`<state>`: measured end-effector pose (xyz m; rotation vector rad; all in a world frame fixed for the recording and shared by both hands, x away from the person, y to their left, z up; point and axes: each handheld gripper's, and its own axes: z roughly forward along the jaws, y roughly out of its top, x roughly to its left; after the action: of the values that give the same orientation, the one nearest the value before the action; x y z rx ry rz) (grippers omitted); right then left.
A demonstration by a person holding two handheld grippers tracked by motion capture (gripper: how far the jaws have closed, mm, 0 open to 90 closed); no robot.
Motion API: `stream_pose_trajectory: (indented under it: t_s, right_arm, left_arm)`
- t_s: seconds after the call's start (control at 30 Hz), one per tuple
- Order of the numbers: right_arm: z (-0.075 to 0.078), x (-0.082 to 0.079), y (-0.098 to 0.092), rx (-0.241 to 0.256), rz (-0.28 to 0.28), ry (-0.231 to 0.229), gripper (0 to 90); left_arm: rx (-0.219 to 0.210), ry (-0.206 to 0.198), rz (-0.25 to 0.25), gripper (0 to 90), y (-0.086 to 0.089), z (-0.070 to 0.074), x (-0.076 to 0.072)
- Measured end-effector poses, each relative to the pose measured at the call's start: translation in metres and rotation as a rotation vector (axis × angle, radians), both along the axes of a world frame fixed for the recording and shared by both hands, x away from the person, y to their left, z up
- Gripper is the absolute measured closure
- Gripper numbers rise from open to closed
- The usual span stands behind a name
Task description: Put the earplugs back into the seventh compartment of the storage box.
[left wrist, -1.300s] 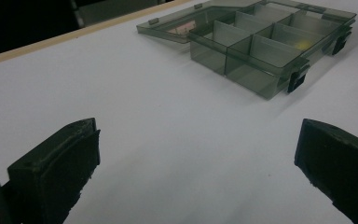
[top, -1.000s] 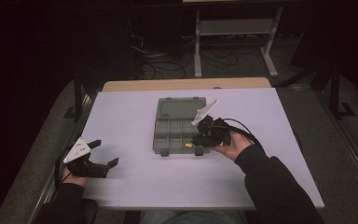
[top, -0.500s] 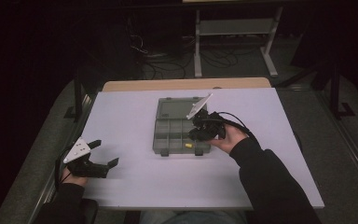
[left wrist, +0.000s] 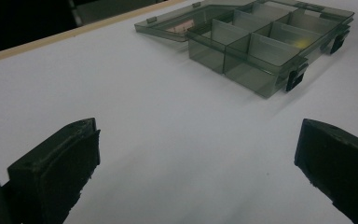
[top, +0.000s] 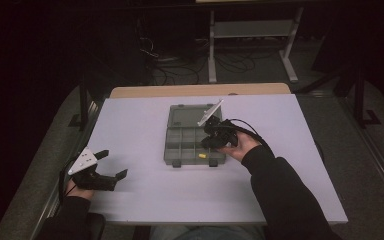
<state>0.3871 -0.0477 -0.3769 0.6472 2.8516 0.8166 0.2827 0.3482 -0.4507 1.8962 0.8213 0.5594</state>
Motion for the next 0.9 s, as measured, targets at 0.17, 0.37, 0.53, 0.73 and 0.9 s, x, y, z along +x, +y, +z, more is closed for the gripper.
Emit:
stream_pose_trajectory:
  t_s: [0.17,0.37,0.53,0.73,0.9]
  right_arm:
    - [-0.007,0.003,0.007,-0.011,0.009,0.01,80.3]
    - [-0.018,0.006,0.015,-0.029,0.016,0.023,80.2]
    - [-0.023,0.008,0.018,-0.044,0.017,0.036,80.2]
    - [-0.032,0.011,0.019,-0.05,0.013,0.051,80.1]
    - [-0.036,0.014,0.018,-0.056,0.007,0.065,79.8]
  left_arm:
    - [-0.002,-0.001,0.0,0.0,0.0,0.0,0.0]
    - [-0.001,-0.001,-0.001,0.0,0.0,0.0,0.0]
    - [-0.001,-0.002,-0.002,0.0,0.0,0.0,0.0]
    - [-0.001,0.0,-0.002,0.0,0.0,0.0,0.0]
    - [0.003,-0.001,-0.004,0.0,-0.001,0.0,0.0]
